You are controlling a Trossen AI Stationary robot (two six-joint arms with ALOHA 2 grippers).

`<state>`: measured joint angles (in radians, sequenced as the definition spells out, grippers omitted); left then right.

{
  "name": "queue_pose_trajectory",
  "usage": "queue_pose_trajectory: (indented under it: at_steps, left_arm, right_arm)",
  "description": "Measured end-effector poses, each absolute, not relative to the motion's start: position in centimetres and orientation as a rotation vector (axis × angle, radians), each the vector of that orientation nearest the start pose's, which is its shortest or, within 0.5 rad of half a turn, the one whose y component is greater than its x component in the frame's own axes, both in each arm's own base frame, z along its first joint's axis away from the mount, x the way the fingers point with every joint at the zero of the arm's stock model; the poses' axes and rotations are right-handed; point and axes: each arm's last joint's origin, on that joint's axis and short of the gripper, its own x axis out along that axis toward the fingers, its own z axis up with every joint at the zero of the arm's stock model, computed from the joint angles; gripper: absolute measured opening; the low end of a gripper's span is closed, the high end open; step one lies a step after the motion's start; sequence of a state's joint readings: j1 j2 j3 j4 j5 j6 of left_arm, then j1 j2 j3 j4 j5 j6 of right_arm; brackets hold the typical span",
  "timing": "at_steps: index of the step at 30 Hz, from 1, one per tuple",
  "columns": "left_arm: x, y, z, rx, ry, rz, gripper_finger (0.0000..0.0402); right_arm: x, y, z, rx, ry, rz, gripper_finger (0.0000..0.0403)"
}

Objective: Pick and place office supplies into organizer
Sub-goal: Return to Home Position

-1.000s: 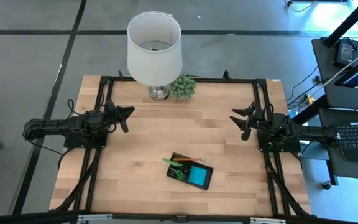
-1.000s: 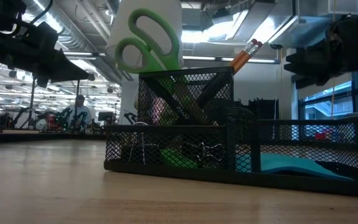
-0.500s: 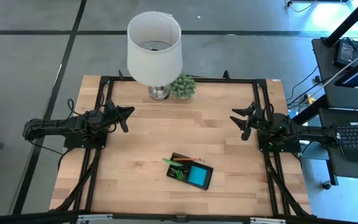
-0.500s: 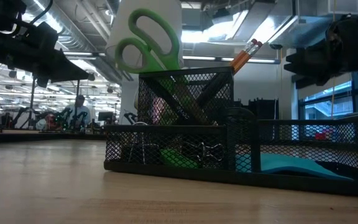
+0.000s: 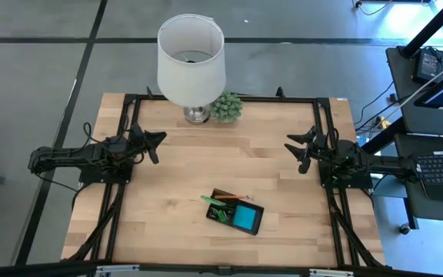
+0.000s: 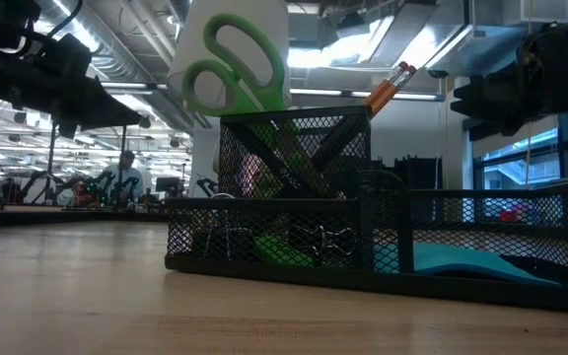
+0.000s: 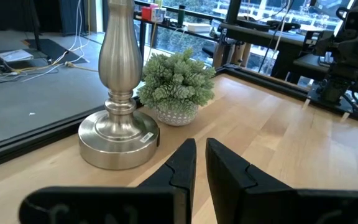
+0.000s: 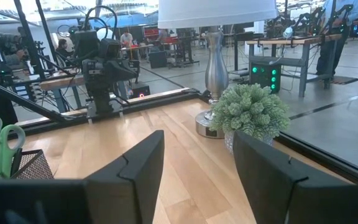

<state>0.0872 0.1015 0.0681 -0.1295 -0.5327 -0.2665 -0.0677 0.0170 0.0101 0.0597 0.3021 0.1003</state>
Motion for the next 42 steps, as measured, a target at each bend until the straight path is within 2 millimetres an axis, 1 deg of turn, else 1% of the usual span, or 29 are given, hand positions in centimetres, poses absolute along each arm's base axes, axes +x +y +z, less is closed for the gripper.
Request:
queue_pose_trajectory:
  at_steps: [12,19,25,29,34,42]
  left_arm:
    - [9.3,2.5,16.8,-0.225,0.068,0.651,0.0031]
    - [8.9,3.9,16.8,-0.232,0.051,0.798,0.0031]
    - [8.0,5.4,16.8,-0.239,0.030,0.981,0.0031]
    - [7.5,6.0,16.9,-0.240,0.007,1.066,0.0031]
    - [7.2,6.3,16.9,-0.240,-0.002,1.106,0.0031]
    - [7.2,6.3,16.9,-0.240,0.000,1.108,0.0031]
  right_arm:
    - [9.6,-1.5,17.1,0.106,-0.072,-0.367,0.0193]
    - [9.6,-1.5,17.1,0.104,-0.071,-0.367,0.0193]
    - [9.6,-1.5,17.1,0.105,-0.071,-0.367,0.0193]
    - [9.6,-1.5,17.1,0.104,-0.071,-0.367,0.0193]
    - [9.6,-1.5,17.1,0.104,-0.071,-0.367,0.0193]
    - [9.6,-1.5,17.2,0.106,-0.072,-0.367,0.0193]
